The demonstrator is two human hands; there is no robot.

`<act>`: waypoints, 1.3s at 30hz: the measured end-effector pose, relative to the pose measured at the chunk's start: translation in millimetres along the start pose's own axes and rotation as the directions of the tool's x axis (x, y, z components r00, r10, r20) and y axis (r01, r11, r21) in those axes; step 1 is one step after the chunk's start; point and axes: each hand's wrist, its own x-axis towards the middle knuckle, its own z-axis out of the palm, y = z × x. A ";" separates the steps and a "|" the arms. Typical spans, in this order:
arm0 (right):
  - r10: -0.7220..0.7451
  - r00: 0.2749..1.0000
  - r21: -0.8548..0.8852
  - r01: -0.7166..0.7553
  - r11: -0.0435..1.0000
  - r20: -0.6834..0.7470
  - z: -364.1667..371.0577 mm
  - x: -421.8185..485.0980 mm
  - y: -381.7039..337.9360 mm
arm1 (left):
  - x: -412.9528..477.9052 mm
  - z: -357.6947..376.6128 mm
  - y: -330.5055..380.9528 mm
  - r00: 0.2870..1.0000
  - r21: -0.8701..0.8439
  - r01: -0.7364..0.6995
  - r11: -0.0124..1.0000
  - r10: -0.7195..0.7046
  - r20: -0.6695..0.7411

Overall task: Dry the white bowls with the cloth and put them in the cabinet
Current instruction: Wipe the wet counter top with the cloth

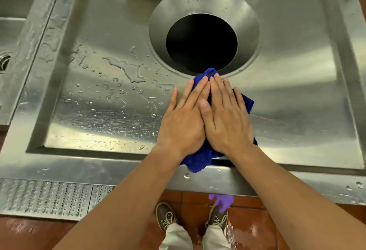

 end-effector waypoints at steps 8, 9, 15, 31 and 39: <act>-0.015 1.000 0.013 0.015 1.000 -0.015 26.4 19.2 -72.4 | -19.5 -32.2 -69.6 1.000 0.037 0.017 0.999 -0.017 -0.013; -0.015 1.000 0.011 0.015 1.000 -0.017 29.3 21.1 -81.4 | -21.8 -36.3 -77.9 1.000 0.040 0.020 0.999 -0.019 -0.017; -0.047 0.999 0.004 0.046 0.999 0.013 48.4 37.3 -137.8 | -37.8 -62.4 -129.7 0.998 0.063 0.061 0.996 -0.060 -0.030; -0.125 0.990 -0.004 0.126 0.992 0.069 82.2 78.9 -236.1 | -58.8 -110.8 -218.7 0.978 0.116 0.173 0.978 -0.156 -0.140; -0.161 0.986 0.009 0.161 0.987 0.053 77.8 106.4 -234.7 | -37.3 -110.8 -219.9 0.950 0.207 0.290 0.934 -0.256 -0.178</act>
